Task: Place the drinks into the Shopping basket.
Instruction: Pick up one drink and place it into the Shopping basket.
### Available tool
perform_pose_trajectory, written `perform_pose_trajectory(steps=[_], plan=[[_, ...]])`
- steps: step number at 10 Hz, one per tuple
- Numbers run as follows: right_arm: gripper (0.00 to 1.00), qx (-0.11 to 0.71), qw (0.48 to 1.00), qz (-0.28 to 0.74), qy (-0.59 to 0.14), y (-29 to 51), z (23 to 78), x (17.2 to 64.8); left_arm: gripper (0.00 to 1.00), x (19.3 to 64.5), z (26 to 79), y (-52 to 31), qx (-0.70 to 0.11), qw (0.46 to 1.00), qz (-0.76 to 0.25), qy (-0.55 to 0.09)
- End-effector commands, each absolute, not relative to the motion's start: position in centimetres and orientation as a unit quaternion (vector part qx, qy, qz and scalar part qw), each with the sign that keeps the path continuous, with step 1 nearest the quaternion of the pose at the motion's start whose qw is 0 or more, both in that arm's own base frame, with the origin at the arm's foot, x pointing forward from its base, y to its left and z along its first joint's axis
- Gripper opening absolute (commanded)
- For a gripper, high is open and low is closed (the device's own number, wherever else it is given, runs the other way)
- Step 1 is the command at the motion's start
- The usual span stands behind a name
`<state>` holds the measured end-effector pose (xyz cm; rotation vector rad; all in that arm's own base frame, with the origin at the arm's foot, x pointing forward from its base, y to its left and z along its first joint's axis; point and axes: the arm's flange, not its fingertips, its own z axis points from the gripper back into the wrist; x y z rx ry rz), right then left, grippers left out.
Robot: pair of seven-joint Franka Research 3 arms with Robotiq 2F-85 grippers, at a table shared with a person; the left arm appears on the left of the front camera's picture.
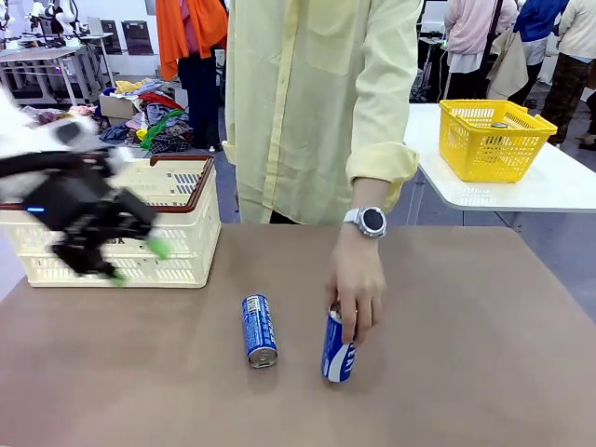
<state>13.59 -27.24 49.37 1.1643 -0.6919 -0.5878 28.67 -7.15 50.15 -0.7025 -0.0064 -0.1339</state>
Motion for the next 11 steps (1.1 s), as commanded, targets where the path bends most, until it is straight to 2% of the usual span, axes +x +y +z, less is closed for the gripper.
perform_pose_trajectory(steps=[1, 4, 6, 8, 9, 11], plan=[[1.0, 0.534, 0.733, -0.259, -0.332, -27.3, 49.6, 13.5, 1.0, 27.4, 49.6, -1.4, -0.399, 0.908, -0.126, -0.005], [1.0, 0.534, 0.733, -0.259, -0.332, -27.3, 49.6, 13.5, 1.0, 26.5, 48.0, 3.3, -0.495, 0.856, -0.146, -0.02], [1.0, 0.534, 0.733, -0.259, -0.332, -27.3, 49.6, 13.5, 1.0, 26.8, 47.4, 2.8, -0.49, 0.858, -0.151, -0.006], [1.0, 0.534, 0.733, -0.259, -0.332, -27.3, 49.6, 13.5, 1.0, 28.9, 47.3, -2.8, -0.45, 0.883, -0.132, 0.032], [1.0, 0.534, 0.733, -0.259, -0.332, -27.3, 49.6, 13.5, 1.0, 30.1, 47.0, -7.0, -0.408, 0.906, -0.099, 0.054], [1.0, 0.534, 0.733, -0.259, -0.332, -27.3, 49.6, 13.5, 1.0, 32.5, 45.6, -16.3, -0.305, 0.943, -0.105, 0.088]])
